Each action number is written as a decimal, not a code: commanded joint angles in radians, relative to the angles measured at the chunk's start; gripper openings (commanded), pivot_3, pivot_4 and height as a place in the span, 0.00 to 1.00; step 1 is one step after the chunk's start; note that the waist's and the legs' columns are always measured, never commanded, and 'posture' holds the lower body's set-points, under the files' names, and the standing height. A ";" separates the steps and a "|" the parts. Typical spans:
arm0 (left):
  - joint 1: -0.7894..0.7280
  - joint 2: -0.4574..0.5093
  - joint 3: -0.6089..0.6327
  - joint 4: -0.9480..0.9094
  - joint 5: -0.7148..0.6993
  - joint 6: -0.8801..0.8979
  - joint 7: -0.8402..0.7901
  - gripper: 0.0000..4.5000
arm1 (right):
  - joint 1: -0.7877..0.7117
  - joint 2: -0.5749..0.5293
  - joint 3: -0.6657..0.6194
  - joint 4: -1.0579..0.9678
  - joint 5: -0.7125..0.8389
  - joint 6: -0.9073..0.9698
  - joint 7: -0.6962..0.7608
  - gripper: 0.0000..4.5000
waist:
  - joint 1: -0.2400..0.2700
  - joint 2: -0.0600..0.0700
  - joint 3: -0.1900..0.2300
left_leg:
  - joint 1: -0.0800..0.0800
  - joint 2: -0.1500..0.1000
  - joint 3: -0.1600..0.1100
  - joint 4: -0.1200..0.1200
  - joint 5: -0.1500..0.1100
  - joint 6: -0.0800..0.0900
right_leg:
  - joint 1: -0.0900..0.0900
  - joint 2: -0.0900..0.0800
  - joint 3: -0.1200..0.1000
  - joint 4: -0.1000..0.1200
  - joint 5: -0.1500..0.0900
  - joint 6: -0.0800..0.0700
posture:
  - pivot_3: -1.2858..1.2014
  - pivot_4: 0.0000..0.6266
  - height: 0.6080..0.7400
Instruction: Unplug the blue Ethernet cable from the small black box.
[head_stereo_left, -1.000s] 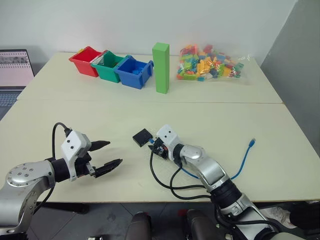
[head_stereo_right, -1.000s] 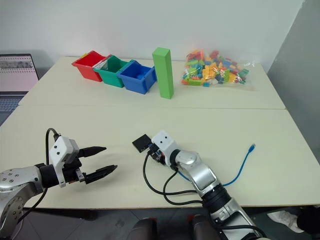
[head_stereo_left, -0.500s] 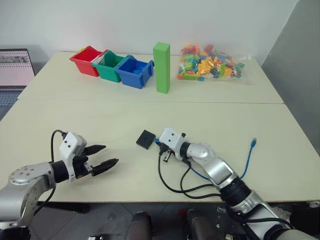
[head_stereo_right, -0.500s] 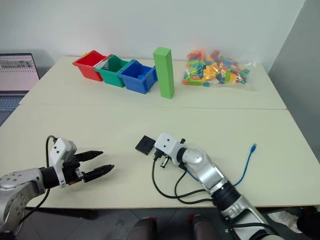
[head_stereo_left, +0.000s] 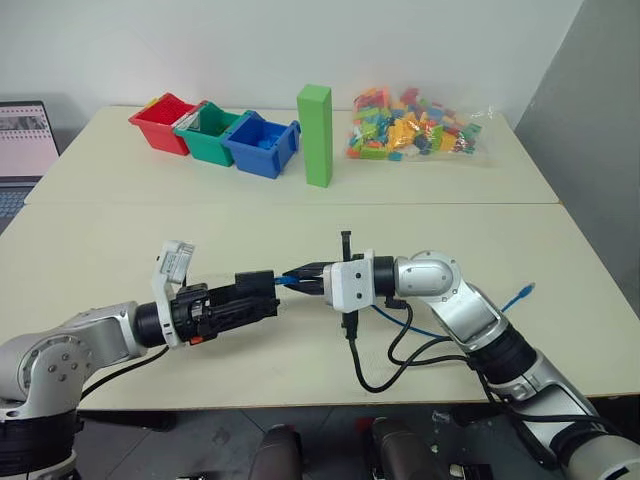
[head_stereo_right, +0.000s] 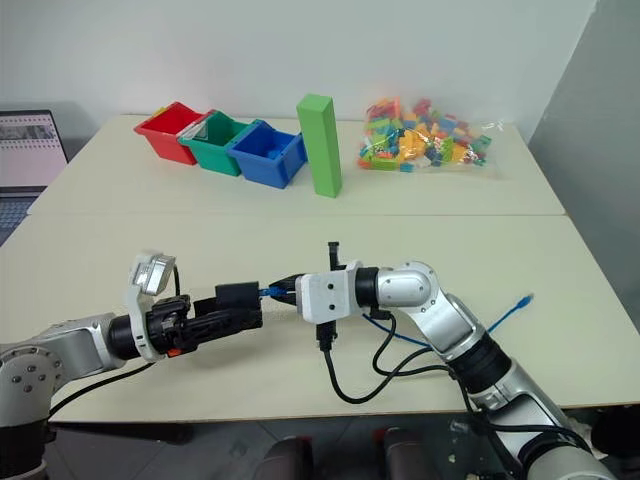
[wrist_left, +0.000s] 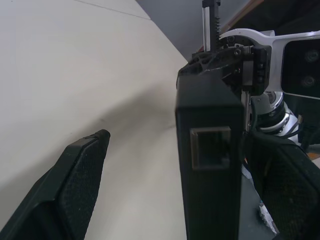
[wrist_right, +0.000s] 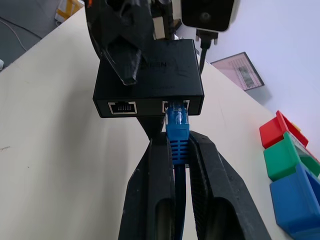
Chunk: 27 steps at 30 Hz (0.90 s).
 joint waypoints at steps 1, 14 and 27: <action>-0.005 0.012 0.030 -0.009 -0.054 0.019 -0.003 1.00 | -0.026 0.005 -0.030 -0.037 0.021 -0.017 0.016 0.03 | 0.000 0.000 0.000 | 0.000 0.000 0.000 0.000 0.000 0.000 | 0.000 0.000 0.000 0.000 0.000 0.000 | 0.52 0.24 1.00; 0.025 0.041 0.053 0.010 -0.098 0.048 -0.016 1.00 | -0.030 -0.034 -0.053 -0.026 0.011 -0.041 0.045 0.03 | 0.002 0.000 0.000 | 0.000 0.000 0.000 0.000 0.000 0.000 | 0.000 0.000 0.000 0.000 0.000 0.000 | 0.52 0.24 1.00; -0.004 0.031 0.034 0.034 -0.156 0.074 0.000 0.53 | -0.032 -0.051 -0.062 -0.044 0.006 -0.048 0.055 0.03 | 0.002 0.000 0.000 | 0.000 0.000 0.000 0.000 0.000 0.000 | 0.000 0.000 0.000 0.000 0.000 0.000 | 0.52 0.24 1.00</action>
